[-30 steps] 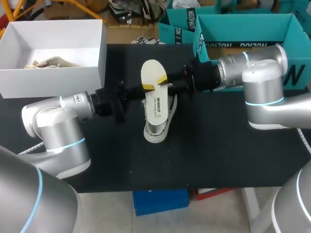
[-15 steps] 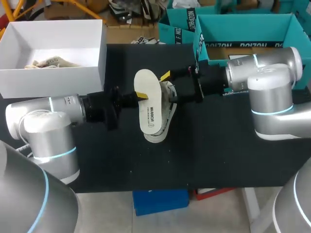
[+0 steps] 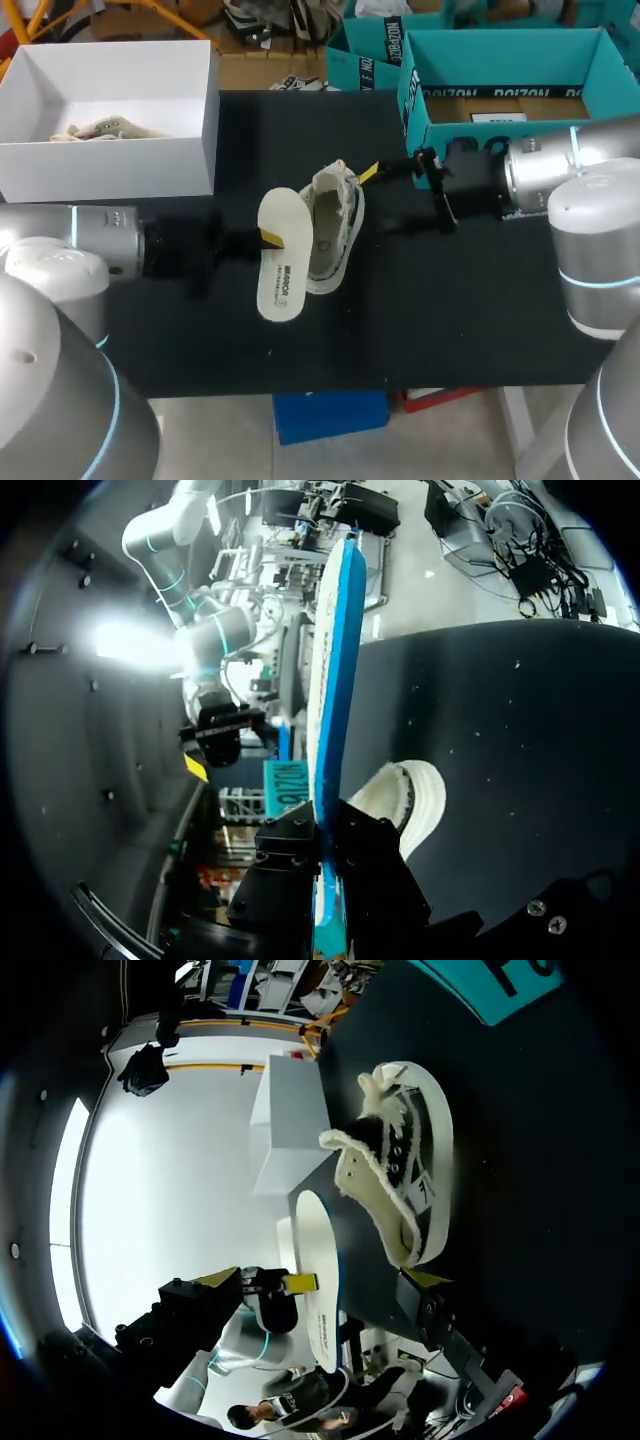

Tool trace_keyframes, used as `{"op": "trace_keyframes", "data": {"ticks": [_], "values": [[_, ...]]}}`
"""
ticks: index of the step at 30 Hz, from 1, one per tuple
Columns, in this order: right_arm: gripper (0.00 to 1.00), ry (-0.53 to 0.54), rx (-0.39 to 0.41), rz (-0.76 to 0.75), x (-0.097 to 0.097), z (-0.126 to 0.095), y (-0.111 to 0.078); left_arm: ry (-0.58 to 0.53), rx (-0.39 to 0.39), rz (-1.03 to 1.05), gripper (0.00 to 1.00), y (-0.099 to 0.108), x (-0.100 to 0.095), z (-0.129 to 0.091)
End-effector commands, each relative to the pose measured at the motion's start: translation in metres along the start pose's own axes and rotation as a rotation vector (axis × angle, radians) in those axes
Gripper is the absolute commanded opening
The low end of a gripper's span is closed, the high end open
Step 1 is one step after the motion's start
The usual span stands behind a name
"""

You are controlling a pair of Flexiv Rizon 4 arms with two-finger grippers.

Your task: Take the shoe out of the shoebox, open the shoe tongue, remove and reinsert the insole, then place the shoe into the shoebox

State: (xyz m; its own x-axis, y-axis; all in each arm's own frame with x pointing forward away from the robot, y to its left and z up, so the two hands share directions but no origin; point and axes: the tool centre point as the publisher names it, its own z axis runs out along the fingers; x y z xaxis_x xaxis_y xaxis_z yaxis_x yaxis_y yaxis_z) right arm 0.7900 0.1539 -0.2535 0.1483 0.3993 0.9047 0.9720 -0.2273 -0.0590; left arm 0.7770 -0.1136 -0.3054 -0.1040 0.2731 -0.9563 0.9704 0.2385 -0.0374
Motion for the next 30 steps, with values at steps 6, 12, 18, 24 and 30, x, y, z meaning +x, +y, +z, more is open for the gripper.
{"op": "trace_keyframes", "data": {"ticks": [6,12,18,24,30], "values": [[1.0,-0.052,-0.181,0.009,0.006,-0.036,-0.049,0.064,0.04,-0.017,0.0,-0.024,0.007,-0.032],[1.0,-0.074,-0.207,0.018,0.005,-0.046,-0.067,0.068,0.059,-0.028,0.0,-0.035,0.011,-0.035],[1.0,-0.084,-0.217,0.023,0.005,-0.051,-0.072,0.091,0.103,-0.029,0.0,-0.043,0.009,-0.033],[1.0,-0.084,-0.217,0.023,0.005,-0.051,-0.072,0.185,0.171,-0.033,0.0,-0.047,0.01,-0.027],[1.0,-0.084,-0.217,0.023,0.005,-0.051,-0.072,0.253,0.218,0.003,0.0,-0.041,0.011,-0.015]]}}
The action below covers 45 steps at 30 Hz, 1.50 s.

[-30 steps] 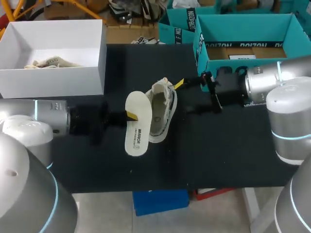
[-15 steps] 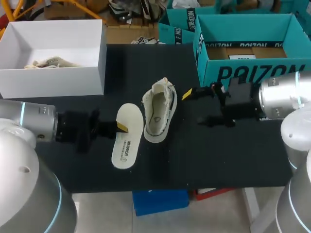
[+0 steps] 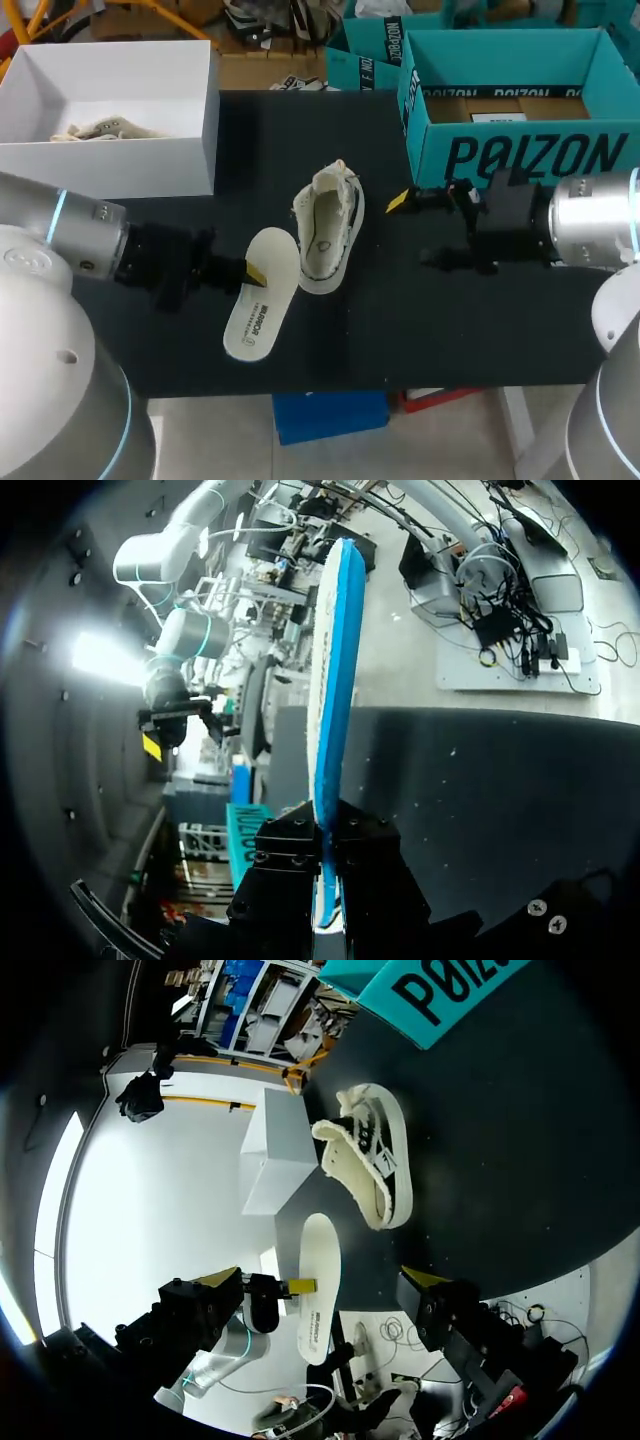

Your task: Take the shoe out of the shoebox, open the shoe tongue, remove and reinsert the insole, then place the shoe into the shoebox

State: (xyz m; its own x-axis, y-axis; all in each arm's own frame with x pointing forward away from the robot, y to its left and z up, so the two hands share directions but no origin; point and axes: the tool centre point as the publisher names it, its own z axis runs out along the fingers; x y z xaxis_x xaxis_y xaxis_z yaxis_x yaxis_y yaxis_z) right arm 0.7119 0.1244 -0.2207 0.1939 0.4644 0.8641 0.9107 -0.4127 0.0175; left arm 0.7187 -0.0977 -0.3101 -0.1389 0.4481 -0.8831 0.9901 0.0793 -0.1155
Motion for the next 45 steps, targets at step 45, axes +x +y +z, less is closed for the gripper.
{"op": "trace_keyframes", "data": {"ticks": [45], "values": [[1.0,0.002,-0.008,0.001,-0.001,0.003,-0.002,0.225,0.202,-0.011,0.0,0.108,-0.009,0.082]]}}
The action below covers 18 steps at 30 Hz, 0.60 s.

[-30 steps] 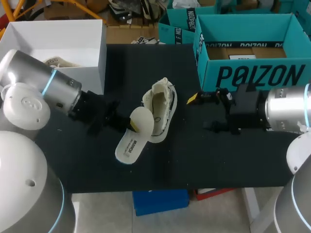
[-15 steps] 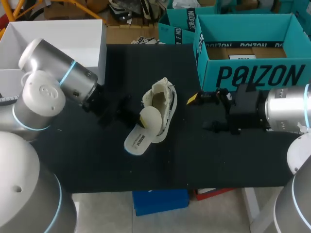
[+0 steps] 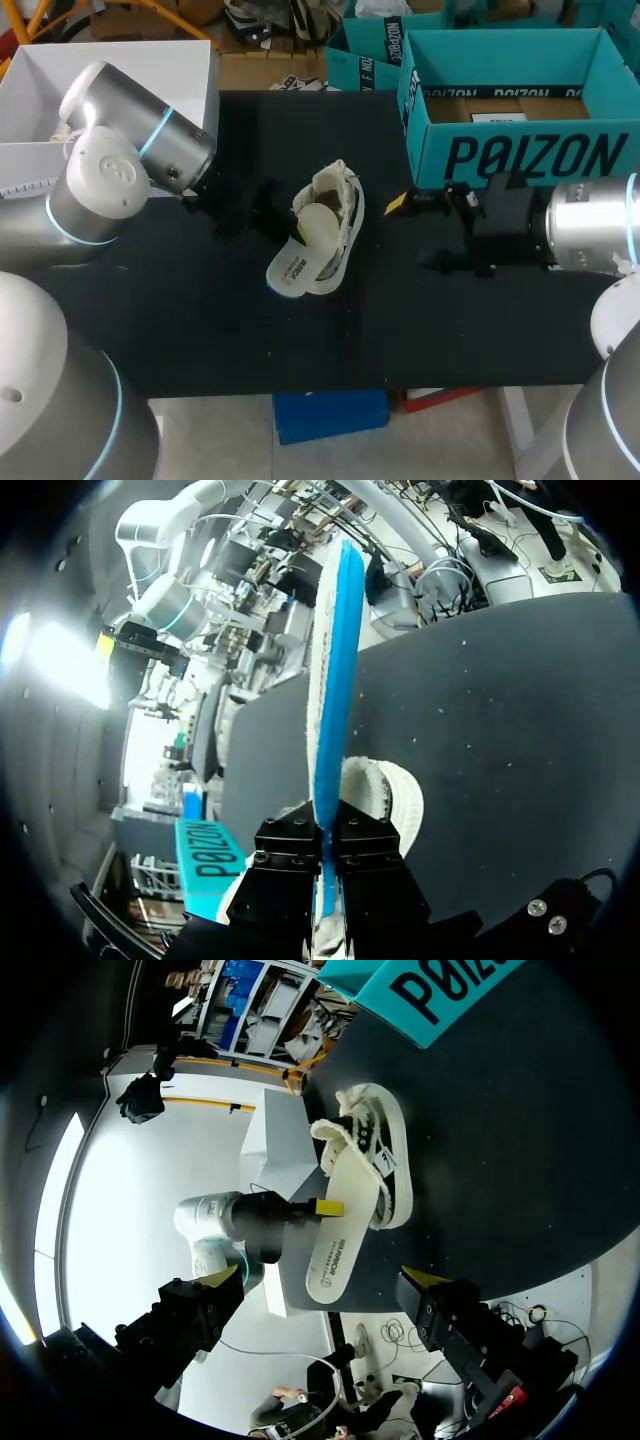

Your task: Take the shoe out of the shoebox, open the shoe tongue, remove and reinsert the insole, then place the shoe into the shoebox

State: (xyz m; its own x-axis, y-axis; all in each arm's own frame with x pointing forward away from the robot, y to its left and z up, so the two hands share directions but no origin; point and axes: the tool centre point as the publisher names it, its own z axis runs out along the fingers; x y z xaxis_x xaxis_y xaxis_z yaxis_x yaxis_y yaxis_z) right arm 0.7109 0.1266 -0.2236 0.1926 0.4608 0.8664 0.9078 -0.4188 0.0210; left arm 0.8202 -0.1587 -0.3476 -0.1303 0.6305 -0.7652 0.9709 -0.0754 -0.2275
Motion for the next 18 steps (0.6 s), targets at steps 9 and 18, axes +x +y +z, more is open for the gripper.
{"op": "trace_keyframes", "data": {"ticks": [9,18], "values": [[1.0,-0.002,-0.001,0.0,0.001,0.0,0.0,0.037,0.043,0.033,0.0,-0.001,-0.001,0.013],[1.0,-0.002,-0.001,0.0,0.001,0.0,0.0,0.065,0.042,0.042,0.0,-0.005,0.005,0.011]]}}
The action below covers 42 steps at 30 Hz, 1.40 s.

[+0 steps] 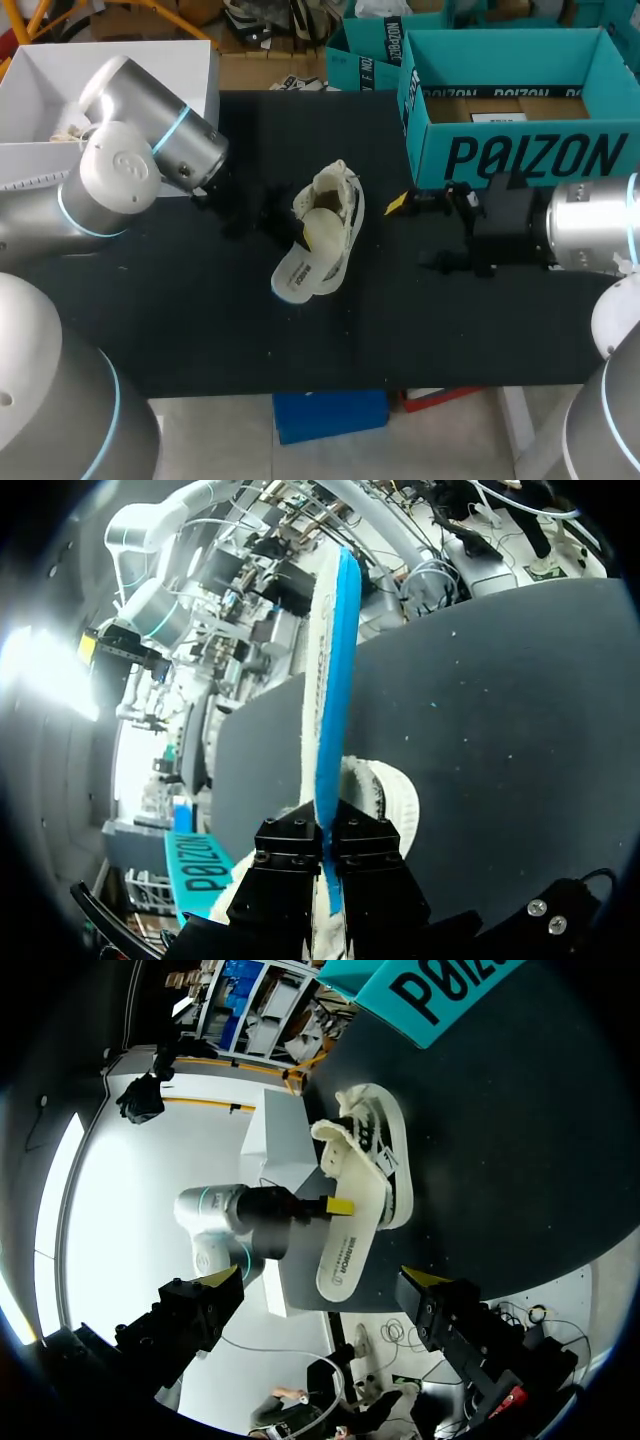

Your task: Take the shoe out of the shoebox, open the shoe tongue, remove and reinsert the insole, then place the shoe into the shoebox

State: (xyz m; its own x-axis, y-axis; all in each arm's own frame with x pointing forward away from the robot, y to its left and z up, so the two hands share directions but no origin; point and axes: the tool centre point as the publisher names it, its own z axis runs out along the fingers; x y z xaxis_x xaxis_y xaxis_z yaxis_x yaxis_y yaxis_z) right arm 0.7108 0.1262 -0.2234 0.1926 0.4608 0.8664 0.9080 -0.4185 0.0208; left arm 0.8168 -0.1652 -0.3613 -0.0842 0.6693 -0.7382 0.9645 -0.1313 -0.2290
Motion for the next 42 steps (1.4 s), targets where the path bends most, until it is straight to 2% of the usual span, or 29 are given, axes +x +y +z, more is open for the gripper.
{"op": "trace_keyframes", "data": {"ticks": [1,8,14,32,42], "values": [[1.0,-0.002,-0.001,0.0,0.001,0.001,0.0,0.01,-0.002,0.008,0.0,-0.007,-0.002,-0.003],[1.0,-0.002,-0.001,0.0,0.001,0.001,0.0,0.03,0.019,0.019,0.0,-0.014,0.002,-0.007],[1.0,-0.002,-0.001,0.0,0.001,0.001,0.0,0.047,0.024,0.02,0.0,-0.012,0.007,-0.001],[1.0,-0.002,-0.001,0.0,0.001,0.001,0.0,0.033,-0.045,-0.007,0.0,0.028,0.002,0.012],[1.0,-0.002,-0.001,0.0,0.001,0.001,0.0,0.033,-0.082,-0.023,0.0,0.05,0.0,0.01]]}}
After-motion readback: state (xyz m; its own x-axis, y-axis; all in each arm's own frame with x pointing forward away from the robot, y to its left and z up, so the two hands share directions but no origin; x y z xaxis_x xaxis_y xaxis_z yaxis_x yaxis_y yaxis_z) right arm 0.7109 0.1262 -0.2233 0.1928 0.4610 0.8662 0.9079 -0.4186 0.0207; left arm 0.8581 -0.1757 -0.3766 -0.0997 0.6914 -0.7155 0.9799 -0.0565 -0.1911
